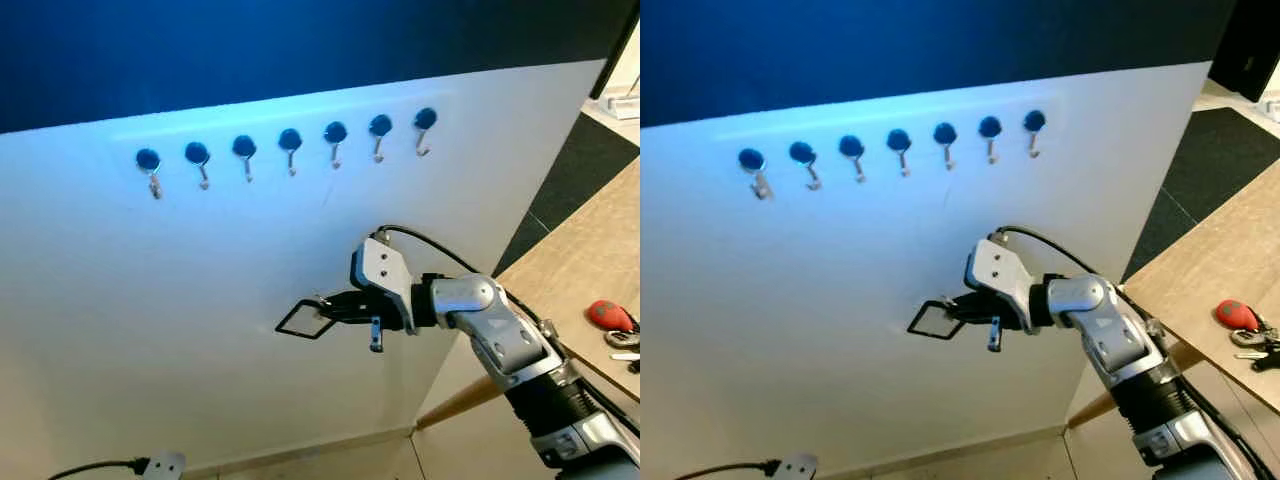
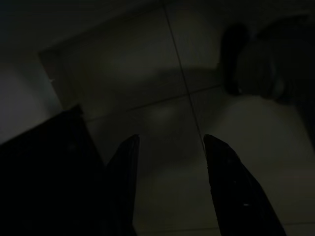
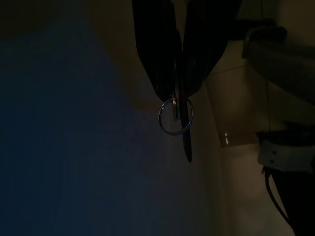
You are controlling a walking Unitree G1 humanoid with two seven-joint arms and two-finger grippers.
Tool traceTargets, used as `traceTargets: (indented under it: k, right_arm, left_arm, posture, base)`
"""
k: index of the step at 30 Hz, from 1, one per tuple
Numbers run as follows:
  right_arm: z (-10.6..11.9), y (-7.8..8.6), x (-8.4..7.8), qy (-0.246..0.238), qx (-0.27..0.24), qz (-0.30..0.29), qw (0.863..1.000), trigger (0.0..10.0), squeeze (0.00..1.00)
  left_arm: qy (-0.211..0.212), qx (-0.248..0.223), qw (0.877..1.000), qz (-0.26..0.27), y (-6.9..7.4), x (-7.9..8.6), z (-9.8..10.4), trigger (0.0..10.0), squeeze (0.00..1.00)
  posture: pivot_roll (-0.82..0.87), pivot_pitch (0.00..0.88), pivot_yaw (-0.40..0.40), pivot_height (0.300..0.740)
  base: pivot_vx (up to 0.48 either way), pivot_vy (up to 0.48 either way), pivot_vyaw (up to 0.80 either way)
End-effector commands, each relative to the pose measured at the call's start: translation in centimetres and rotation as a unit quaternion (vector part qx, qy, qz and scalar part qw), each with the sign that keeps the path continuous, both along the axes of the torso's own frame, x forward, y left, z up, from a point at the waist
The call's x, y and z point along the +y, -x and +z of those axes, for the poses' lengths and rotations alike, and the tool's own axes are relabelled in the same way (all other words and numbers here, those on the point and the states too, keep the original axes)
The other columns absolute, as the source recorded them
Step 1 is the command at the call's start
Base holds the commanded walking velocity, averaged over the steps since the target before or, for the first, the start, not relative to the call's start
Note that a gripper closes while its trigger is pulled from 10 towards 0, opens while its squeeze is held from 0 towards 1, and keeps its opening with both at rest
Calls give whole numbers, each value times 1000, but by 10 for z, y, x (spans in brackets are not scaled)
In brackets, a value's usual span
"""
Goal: Hang keys on a hook
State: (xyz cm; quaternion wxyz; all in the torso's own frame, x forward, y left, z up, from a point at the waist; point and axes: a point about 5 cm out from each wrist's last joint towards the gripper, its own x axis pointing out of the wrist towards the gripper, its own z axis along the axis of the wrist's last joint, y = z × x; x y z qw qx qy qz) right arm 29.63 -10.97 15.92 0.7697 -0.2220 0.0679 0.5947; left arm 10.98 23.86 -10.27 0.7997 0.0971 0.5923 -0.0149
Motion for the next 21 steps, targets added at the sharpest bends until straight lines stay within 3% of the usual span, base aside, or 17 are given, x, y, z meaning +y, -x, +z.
traceTargets:
  k: [1, 10, 17, 21]
  right_arm:
    - [1, 4, 8, -6, -1, 17, 1000, 10000, 0]
    - [7, 5, 13, -22, -4, 16, 1000, 10000, 0]
    - [12, 5, 19, -43, -7, 29, 999, 10000, 0]
    - [14, 5, 21, -51, -9, 30, 998, 10000, 0]
  left_arm:
    - [-4, 15, 1000, -5, 8, 1, -2, 10000, 0]
    - [0, 17, 1000, -8, 9, -2, -3, 10000, 0]
    - [-3, 20, 1000, -9, 9, -3, -3, 10000, 0]
    - [-1, 19, 1000, -10, 8, -4, -3, 10000, 0]
  posture:
    - [-88, 52, 59, 740]
    - [-96, 57, 56, 740]
    - [-98, 55, 55, 740]
    - [-97, 53, 55, 740]
  base:
    - [0, 0, 0]
    - [0, 0, 0]
    - [0, -480, 0]
    - [0, 0, 780]
